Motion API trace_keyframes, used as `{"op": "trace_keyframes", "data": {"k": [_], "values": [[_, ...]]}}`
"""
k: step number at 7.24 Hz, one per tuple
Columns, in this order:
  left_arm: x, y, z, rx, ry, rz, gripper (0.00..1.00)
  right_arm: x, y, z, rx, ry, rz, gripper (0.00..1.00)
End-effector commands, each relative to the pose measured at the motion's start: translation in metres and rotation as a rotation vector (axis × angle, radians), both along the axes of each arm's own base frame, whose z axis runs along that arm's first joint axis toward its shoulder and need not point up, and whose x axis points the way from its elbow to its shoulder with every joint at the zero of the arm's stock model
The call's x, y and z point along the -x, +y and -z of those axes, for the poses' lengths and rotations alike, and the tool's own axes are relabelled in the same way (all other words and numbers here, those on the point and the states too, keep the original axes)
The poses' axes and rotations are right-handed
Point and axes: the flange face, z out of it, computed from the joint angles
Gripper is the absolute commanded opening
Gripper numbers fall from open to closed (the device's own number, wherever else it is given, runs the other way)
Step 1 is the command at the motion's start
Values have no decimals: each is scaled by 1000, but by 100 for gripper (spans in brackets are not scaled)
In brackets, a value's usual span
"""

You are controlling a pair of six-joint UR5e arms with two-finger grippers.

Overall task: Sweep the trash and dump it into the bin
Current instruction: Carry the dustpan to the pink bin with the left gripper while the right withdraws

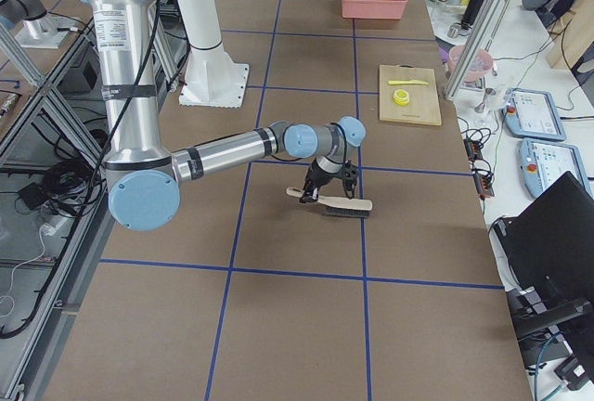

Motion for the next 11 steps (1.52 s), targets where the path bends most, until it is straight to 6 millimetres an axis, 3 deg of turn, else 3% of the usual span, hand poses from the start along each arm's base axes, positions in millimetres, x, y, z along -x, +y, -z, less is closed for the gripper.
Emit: {"op": "trace_keyframes", "data": {"k": [1, 2, 3, 4, 5, 6, 7, 8, 11], "values": [[37, 48, -53, 116, 22, 33, 0, 0, 0, 0, 1, -1, -1, 27], [40, 62, -67, 137, 14, 19, 0, 0, 0, 0, -1, -2, 2, 48], [40, 73, -69, 221, 22, 6, 0, 1, 0, 0, 0, -1, 2, 79], [38, 77, -71, 263, 4, -20, 0, 1, 0, 0, 0, -1, 2, 80], [35, 78, -77, 301, -10, -38, 0, 1, 0, 0, -3, -2, 5, 100], [33, 79, -80, 346, -19, -46, 0, 2, -3, 5, -14, -8, 7, 100], [19, 78, -84, 380, -32, -93, 0, -6, -8, 7, -25, -9, -9, 100], [4, 71, -83, 416, -43, -124, 0, -26, -19, 11, -35, -9, -50, 100], [-17, 55, -73, 445, -60, -177, 0, -135, -51, 7, -184, -8, -131, 100]]}}
